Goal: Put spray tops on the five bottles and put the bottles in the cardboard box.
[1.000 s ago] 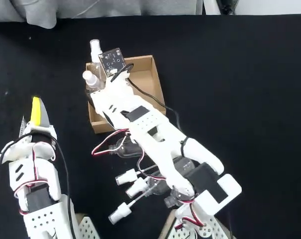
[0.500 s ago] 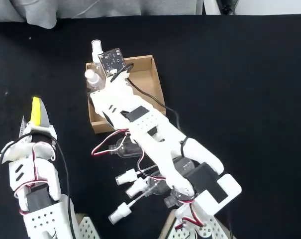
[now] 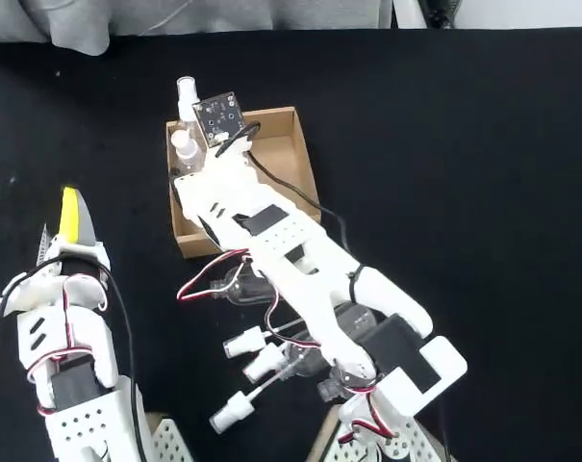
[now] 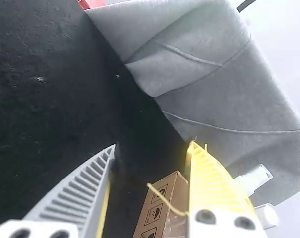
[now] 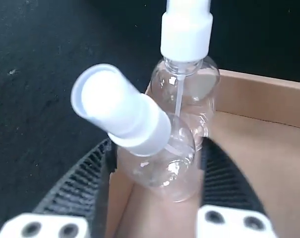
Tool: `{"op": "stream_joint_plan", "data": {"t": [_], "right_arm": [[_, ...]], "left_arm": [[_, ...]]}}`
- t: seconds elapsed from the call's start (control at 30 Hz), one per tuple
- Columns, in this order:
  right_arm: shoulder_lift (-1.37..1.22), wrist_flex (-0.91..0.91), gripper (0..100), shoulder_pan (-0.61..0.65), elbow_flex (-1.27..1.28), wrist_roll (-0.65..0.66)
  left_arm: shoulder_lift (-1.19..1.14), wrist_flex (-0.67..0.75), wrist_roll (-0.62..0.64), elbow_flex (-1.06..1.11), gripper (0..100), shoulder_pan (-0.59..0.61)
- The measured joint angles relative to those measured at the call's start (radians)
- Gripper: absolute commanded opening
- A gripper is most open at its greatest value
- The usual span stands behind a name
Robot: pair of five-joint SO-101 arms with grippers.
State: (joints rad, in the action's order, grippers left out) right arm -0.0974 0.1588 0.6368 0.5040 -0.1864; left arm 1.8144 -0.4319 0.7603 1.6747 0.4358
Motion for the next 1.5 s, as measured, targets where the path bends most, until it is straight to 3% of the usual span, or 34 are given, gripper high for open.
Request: {"op": "stream_joint_plan", "data": {"t": [1.07, 1.5], "right_arm": [[-0.006, 0.041, 33.2, 0.000, 0.000, 0.044], [0.052, 0.276, 33.3, 0.000, -0.026, 0.046]], "left_arm": [[0.000, 0.000, 0.000, 0.000, 21, 0.000], [0.000, 0.000, 0.000, 0.000, 21, 0.000]]}}
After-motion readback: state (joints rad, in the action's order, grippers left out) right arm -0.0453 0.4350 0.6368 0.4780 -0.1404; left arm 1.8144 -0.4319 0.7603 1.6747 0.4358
